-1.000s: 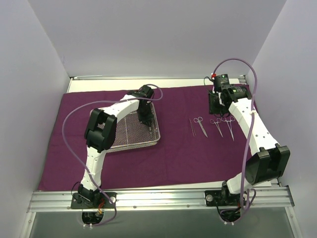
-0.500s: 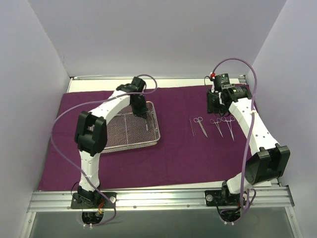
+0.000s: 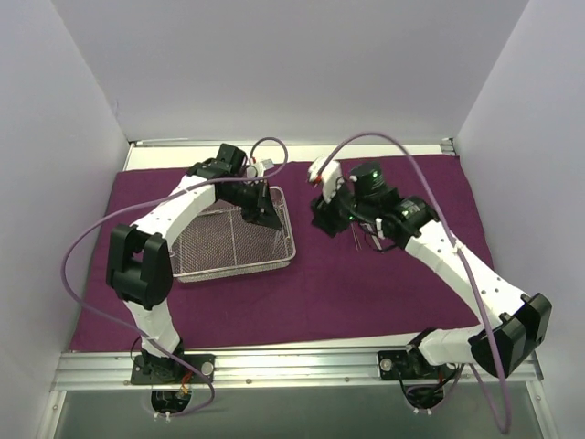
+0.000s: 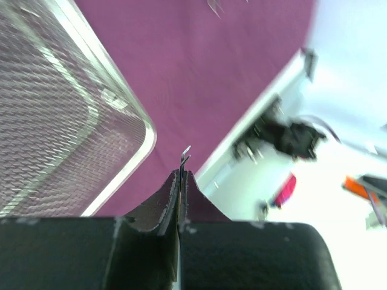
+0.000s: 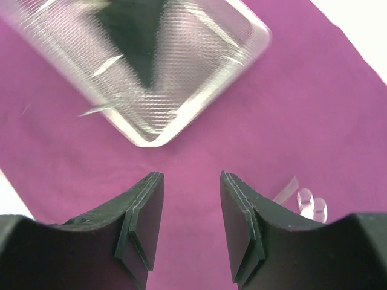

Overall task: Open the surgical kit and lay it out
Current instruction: Place the medical item in the surgical kit.

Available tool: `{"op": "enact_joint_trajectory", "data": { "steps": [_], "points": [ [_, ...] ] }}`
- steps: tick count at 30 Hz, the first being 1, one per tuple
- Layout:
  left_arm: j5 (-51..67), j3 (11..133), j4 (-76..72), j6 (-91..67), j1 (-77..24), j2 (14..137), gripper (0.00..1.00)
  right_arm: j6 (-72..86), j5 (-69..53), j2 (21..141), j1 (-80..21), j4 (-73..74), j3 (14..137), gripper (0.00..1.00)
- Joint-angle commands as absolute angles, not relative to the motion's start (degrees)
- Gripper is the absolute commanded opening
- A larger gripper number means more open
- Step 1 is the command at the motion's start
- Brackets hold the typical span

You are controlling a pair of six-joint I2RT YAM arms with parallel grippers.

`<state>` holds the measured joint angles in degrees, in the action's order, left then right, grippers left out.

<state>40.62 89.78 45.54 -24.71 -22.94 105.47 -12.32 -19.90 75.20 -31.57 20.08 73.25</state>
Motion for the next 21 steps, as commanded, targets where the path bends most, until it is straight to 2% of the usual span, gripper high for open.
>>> {"op": "enact_joint_trajectory", "data": {
  "steps": [1, 8, 17, 21],
  "points": [
    [54.12, 87.29, 45.35, -19.52, -23.2, 100.9, 0.02, -28.1, -24.43, 72.51, -37.78, 16.52, 70.58, 0.43],
    [63.54, 82.1, 46.23, -18.81, -23.64, 97.47, 0.02, -46.03, -25.58, 76.55, -44.47, 30.05, 74.35, 0.42],
    [64.34, 79.28, 46.14, -19.6, -27.33, 97.29, 0.02, -50.8, -25.14, 75.23, -50.09, 31.73, 75.41, 0.49],
    [64.69, 80.33, 47.2, -19.77, -28.38, 98.26, 0.02, -52.55, -25.05, 76.46, -52.72, 32.95, 76.02, 0.48]
  ]
}}
